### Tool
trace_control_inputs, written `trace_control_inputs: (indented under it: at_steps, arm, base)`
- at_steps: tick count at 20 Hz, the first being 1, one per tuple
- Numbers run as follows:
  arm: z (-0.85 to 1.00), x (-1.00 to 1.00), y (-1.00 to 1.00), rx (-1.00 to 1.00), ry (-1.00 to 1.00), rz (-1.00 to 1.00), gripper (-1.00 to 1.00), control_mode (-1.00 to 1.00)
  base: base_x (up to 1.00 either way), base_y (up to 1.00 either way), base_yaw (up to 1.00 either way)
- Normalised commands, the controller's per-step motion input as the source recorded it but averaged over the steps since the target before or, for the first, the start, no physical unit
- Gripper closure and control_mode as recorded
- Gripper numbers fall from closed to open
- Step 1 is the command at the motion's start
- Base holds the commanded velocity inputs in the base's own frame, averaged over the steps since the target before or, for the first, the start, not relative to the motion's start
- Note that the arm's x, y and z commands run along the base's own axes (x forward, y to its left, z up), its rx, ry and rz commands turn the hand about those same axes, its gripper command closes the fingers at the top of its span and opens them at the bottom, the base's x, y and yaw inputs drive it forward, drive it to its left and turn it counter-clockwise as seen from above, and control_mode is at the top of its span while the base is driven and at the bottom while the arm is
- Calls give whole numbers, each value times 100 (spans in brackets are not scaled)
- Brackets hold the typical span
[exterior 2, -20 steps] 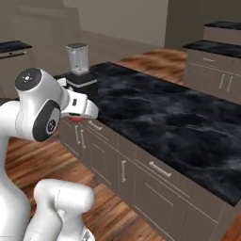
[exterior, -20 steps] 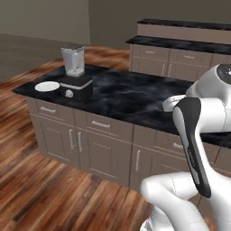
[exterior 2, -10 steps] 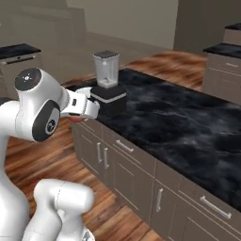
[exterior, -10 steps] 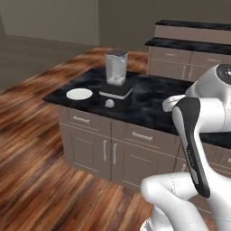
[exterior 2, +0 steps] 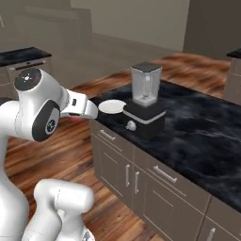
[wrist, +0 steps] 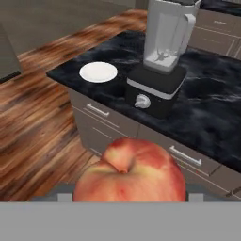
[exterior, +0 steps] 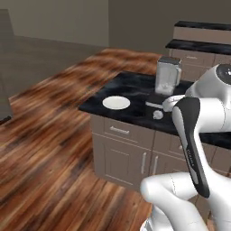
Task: Pick the peach and kiwi from the fridge and place them on the plate next to the blender to make a fruit smoothie.
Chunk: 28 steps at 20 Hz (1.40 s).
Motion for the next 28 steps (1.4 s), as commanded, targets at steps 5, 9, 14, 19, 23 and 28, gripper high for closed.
trace_control_inputs:
  at_steps: [5,9,14,19,23,28]
  arm:
    - [0,0,0,0,0,0,100,100]
    - [0,0,0,0,0,0,100,100]
    - [0,0,0,0,0,0,100,100]
    - [0,0,0,0,0,0,100,100]
    - [-6,37,1,-2,6,-4,100,-100]
    - [-65,85,-16,-1,28,0,100,-100]
  base:
    - [100,100,-18]
    - [90,100,-46]
    - [74,100,-51]
    - [67,81,-42]
    - [0,0,0]
    - [0,0,0]
